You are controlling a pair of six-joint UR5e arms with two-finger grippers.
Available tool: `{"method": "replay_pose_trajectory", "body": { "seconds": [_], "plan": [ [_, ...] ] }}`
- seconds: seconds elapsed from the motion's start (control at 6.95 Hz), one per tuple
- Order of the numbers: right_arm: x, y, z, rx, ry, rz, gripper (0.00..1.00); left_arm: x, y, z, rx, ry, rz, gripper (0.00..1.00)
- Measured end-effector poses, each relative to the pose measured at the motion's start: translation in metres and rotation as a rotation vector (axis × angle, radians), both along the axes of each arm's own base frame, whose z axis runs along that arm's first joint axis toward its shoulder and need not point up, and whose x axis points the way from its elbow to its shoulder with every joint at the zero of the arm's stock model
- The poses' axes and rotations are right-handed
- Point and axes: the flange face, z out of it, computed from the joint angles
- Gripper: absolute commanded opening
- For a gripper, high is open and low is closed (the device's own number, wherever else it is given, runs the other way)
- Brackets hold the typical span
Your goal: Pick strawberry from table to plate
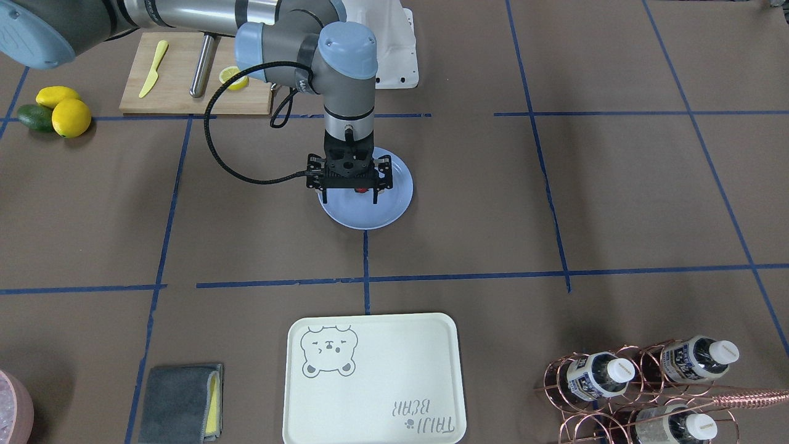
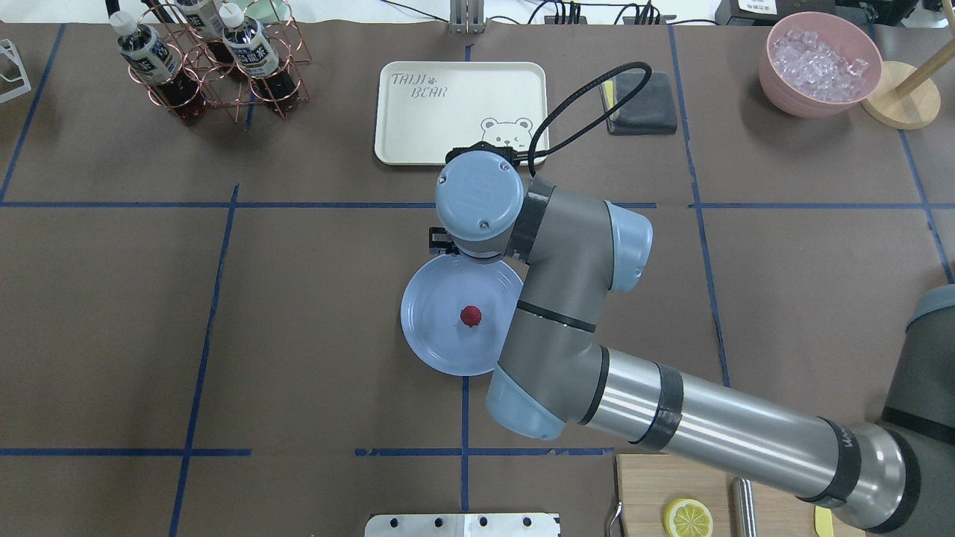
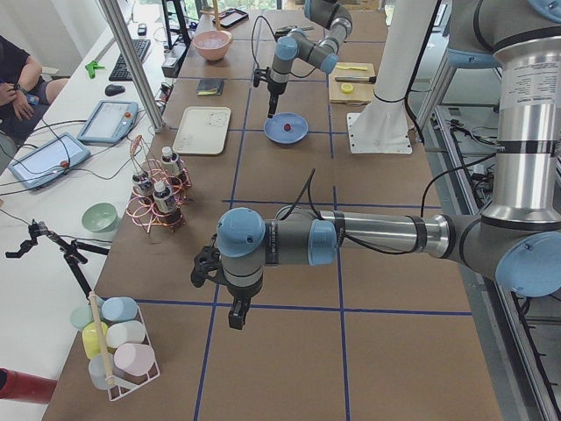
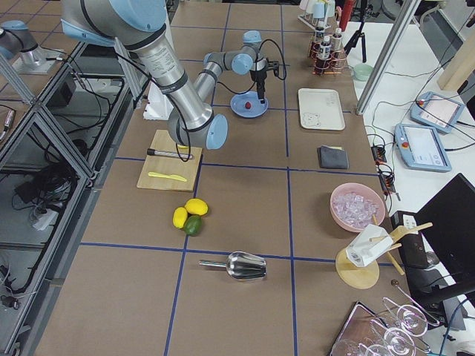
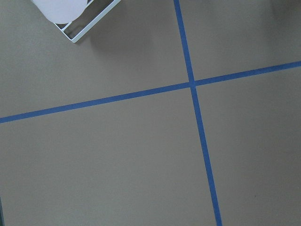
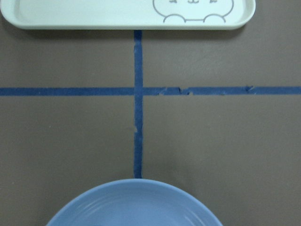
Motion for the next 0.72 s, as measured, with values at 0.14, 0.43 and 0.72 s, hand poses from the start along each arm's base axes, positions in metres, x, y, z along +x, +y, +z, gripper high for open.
{"method": "replay_pose_trajectory", "body": {
  "seconds": [0.14,0.43,0.72],
  "plan": [
    [0.027,-0.008,-0.011,0.015,0.024,-0.006,1.0,0.0,0.0,0.0,0.001,0.001,0.0,1.0],
    [0.066,-0.017,-0.025,0.035,0.05,-0.005,1.0,0.0,0.0,-0.001,0.004,0.005,0.002,1.0],
    [0.085,-0.03,-0.025,0.048,0.066,0.003,1.0,0.001,0.0,0.001,0.006,0.009,0.002,1.0]
  ]
}}
